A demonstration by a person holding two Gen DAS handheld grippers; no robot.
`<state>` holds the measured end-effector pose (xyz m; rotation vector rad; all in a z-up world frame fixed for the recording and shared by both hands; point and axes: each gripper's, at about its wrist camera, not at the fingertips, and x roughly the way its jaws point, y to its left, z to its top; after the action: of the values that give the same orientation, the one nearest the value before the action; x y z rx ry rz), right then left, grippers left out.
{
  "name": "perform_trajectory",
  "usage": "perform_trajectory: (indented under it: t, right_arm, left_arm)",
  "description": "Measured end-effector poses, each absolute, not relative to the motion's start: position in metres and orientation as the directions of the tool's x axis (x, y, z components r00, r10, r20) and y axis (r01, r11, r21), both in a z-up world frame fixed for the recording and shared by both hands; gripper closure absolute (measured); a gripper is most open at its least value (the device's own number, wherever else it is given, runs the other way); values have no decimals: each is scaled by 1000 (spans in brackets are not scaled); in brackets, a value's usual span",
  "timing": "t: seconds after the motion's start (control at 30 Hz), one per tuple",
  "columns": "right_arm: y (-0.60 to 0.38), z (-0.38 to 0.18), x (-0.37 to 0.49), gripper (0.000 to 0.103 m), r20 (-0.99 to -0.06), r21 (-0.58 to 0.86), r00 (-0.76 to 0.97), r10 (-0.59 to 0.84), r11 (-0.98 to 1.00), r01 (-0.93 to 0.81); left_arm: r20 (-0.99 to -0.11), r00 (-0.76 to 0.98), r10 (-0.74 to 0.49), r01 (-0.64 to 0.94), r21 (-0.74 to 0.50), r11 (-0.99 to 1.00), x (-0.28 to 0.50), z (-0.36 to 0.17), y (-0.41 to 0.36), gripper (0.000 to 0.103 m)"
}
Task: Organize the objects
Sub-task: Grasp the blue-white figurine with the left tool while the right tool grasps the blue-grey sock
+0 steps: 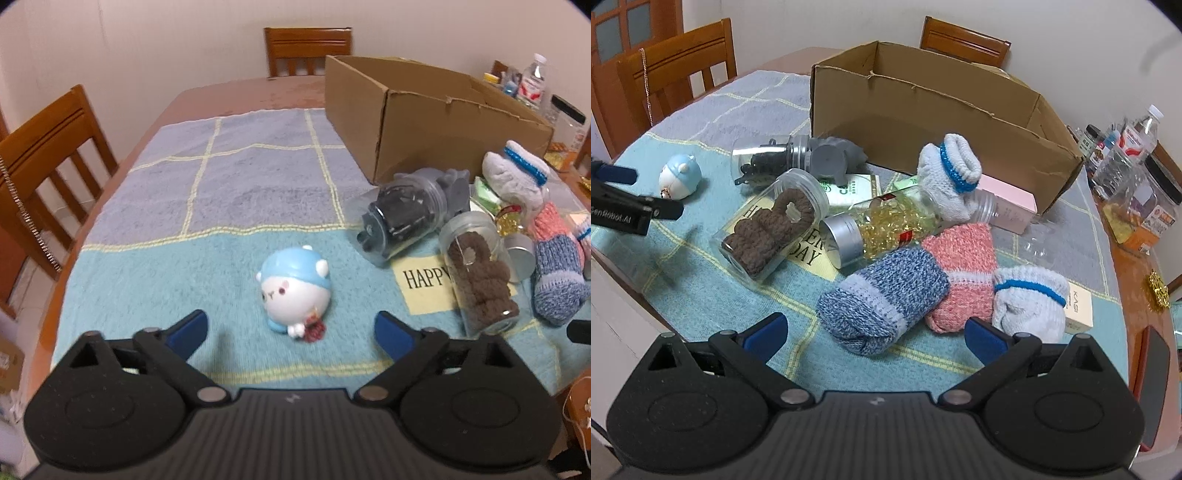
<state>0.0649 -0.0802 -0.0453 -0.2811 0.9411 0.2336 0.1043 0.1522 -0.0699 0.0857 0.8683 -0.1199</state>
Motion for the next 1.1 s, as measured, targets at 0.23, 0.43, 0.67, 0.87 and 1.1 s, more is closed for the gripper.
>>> perform_trajectory:
  t: [0.23, 0.43, 0.67, 0.87, 1.1]
  right_arm:
    - [-69, -48, 65, 0, -835, -186, 548, 45, 915, -358]
    - [-69, -45, 71, 0, -844, -213, 529, 81, 856, -472]
    - [-84, -48, 90, 0, -856, -218, 494, 152, 761, -611]
    - [-89, -56, 105, 0, -860, -212, 465, 212, 680, -702]
    - [-85, -64, 106, 5, -848, -249, 468, 248, 593, -766]
  left_arm:
    - [-763, 631, -144, 184, -33, 982, 119, -78, 164, 30]
    - [-767, 628, -131, 143, -51, 988, 124, -83, 161, 37]
    - [-768, 636, -79, 81, -36, 996, 131, -85, 150, 41]
    - [-761, 647, -37, 56, -1, 998, 134, -88, 141, 40]
    - [-763, 647, -10, 19, 3, 1000, 138, -88, 135, 40]
